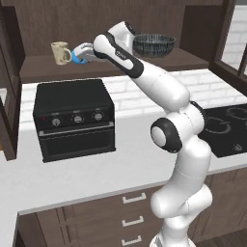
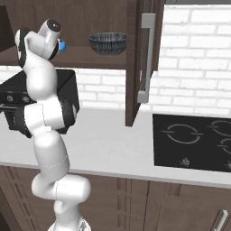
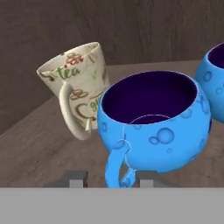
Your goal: Gather all objects into one cabinet and sort the glasses and bowls to opposite sides.
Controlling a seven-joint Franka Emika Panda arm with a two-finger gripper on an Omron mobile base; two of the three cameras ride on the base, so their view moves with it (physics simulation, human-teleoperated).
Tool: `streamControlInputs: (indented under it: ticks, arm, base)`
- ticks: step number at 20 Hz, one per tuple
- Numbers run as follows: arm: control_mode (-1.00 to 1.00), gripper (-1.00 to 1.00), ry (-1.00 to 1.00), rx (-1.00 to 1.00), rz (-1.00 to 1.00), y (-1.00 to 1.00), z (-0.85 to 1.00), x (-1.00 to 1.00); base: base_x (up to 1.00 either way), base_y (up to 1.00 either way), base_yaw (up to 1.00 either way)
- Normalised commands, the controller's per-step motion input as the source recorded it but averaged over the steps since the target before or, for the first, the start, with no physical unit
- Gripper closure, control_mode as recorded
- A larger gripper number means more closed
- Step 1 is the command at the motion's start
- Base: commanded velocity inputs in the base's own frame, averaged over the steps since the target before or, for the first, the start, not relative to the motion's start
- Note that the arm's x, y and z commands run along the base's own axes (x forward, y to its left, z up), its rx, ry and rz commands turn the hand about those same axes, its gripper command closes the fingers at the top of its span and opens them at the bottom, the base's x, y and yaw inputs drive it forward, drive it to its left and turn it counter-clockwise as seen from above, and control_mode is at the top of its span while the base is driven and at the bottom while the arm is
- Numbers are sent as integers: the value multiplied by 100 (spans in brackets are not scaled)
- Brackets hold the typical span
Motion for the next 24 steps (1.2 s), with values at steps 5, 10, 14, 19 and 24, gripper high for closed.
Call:
streamControlInputs:
  ticks: [5,10,14,19,24]
  arm:
    - [-100,-100,-5,0,3,0,8,-59]
    - [-100,-100,-15,-5,10,0,15,-100]
    - [-100,-100,-10,-3,6,-9,0,-100]
    - [-100,-100,-8,0,0,-34,0,-100]
    - [-100,-100,-13,0,-2,-42,0,-100]
  base:
    - [0,0,0]
    - [0,0,0]
    - [0,0,0]
    - [0,0,0]
    - [0,0,0]
